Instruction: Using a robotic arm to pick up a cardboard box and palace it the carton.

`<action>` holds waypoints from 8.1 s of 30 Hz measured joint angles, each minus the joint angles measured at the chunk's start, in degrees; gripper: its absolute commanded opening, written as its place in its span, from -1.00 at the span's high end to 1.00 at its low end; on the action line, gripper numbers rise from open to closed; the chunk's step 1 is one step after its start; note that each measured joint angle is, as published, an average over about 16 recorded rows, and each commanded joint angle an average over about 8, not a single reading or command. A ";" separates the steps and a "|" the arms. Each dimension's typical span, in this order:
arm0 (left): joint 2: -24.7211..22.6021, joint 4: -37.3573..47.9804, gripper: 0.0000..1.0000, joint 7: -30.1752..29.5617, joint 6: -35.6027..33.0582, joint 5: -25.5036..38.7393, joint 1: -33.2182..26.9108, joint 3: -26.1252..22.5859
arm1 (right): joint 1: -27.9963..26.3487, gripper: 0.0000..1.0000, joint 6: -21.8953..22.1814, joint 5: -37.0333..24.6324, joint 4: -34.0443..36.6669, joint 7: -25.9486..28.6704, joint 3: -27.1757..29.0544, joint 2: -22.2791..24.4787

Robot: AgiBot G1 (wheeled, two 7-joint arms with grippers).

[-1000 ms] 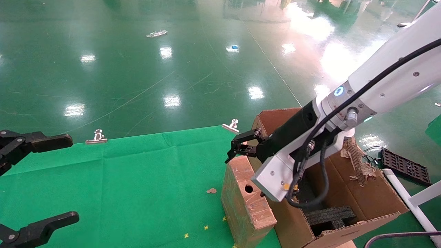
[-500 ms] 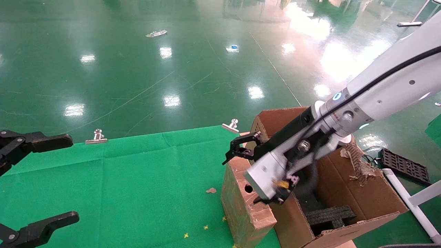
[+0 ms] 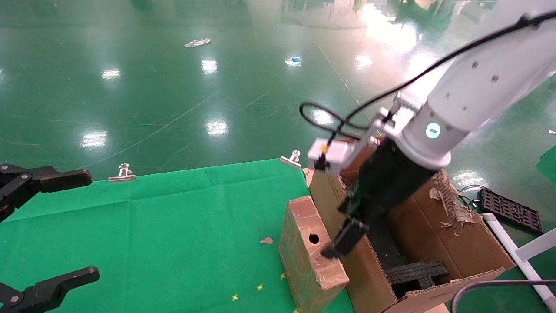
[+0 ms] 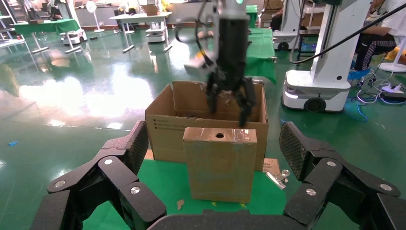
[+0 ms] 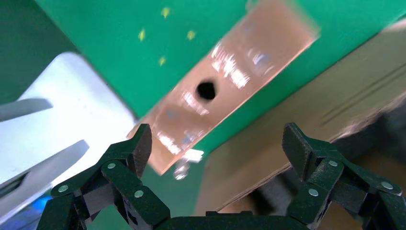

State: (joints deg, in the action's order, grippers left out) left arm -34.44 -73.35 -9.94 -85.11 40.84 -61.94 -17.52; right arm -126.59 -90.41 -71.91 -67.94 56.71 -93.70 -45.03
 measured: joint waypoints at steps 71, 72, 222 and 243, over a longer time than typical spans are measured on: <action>0.07 0.00 1.00 0.09 0.07 -0.12 -0.04 -0.17 | -4.40 1.00 13.99 0.21 3.39 -0.24 0.69 7.48; 0.07 0.00 1.00 0.09 0.08 -0.12 -0.04 -0.18 | -5.30 1.00 14.05 0.43 4.82 -1.09 1.29 7.90; 0.20 0.06 -1.00 0.27 0.21 -0.35 -0.12 -0.51 | 11.49 -1.00 28.53 5.38 29.23 -22.70 14.72 11.52; 0.21 0.07 -1.00 0.30 0.22 -0.38 -0.14 -0.55 | 33.52 -1.00 18.73 15.53 14.88 -32.27 40.63 10.90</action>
State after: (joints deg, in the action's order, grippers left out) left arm -34.22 -73.29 -9.65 -84.89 40.46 -62.08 -18.07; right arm -93.07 -71.68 -56.38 -53.06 24.44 -53.07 -34.13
